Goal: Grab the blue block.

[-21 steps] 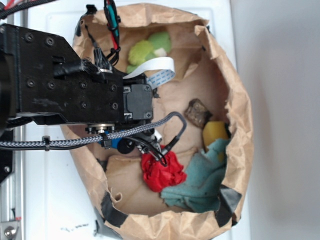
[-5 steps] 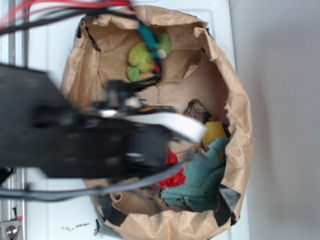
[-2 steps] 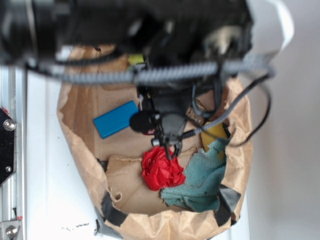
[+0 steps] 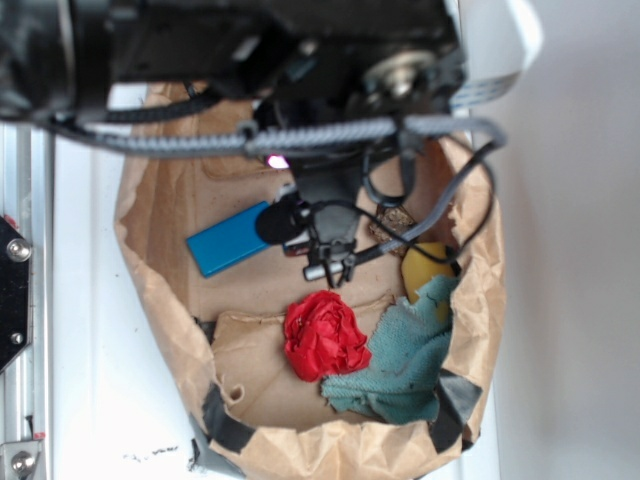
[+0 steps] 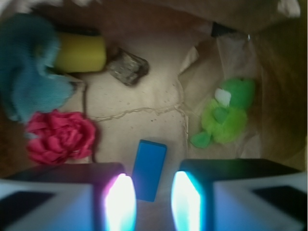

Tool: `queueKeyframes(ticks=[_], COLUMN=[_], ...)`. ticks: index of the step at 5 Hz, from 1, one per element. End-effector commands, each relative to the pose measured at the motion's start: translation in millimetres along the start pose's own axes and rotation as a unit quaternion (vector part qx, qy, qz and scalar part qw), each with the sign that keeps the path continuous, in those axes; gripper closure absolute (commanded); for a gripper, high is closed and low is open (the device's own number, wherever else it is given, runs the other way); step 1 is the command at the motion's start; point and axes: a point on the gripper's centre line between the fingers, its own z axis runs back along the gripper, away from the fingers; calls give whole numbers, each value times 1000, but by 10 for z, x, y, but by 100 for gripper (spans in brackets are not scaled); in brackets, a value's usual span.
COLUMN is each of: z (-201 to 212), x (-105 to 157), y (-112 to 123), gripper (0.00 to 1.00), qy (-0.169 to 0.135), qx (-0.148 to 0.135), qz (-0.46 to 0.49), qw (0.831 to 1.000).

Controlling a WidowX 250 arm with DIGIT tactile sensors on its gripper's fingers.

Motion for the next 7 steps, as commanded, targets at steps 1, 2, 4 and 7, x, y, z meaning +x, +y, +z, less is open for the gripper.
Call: queueKeyframes(ticks=[1,2,4,7], z=[-95,-242,-573,-979], x=[-27,-86,-119,-341], y=[-56,-132,-312,-377], gripper=[0,0,0,0], qy=[-27,-25,-27,-32], qx=[-20,-32,-38,8], qz=[5,2,-1,0], qw=[999,999,999,999])
